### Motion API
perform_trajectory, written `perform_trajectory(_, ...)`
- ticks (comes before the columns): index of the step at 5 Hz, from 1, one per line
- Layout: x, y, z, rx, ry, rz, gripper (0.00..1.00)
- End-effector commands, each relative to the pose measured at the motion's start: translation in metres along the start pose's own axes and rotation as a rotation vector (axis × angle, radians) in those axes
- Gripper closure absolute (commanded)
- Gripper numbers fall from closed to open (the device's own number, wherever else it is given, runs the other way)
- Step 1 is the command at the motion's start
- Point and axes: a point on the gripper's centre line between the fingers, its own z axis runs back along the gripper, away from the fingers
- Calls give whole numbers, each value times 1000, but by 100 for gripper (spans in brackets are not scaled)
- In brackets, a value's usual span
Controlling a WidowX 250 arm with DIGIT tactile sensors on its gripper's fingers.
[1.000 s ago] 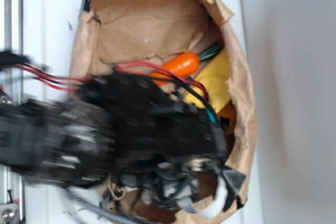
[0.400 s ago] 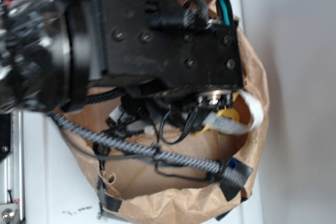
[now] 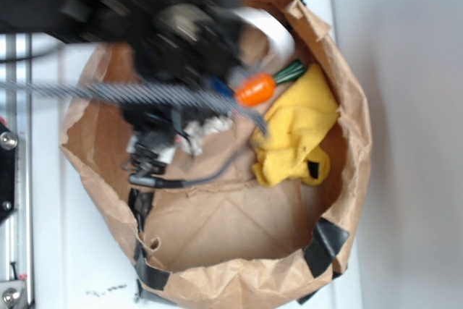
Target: Grab the white paper.
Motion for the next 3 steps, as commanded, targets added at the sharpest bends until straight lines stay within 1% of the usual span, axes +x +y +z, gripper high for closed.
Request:
perform_trajectory(1,42,-40,33,109,-126,482,100)
perform_trajectory(2,53,-45,43,134,-161,565,100)
perform_trajectory(3,53,-50,37,152,-141,531,100)
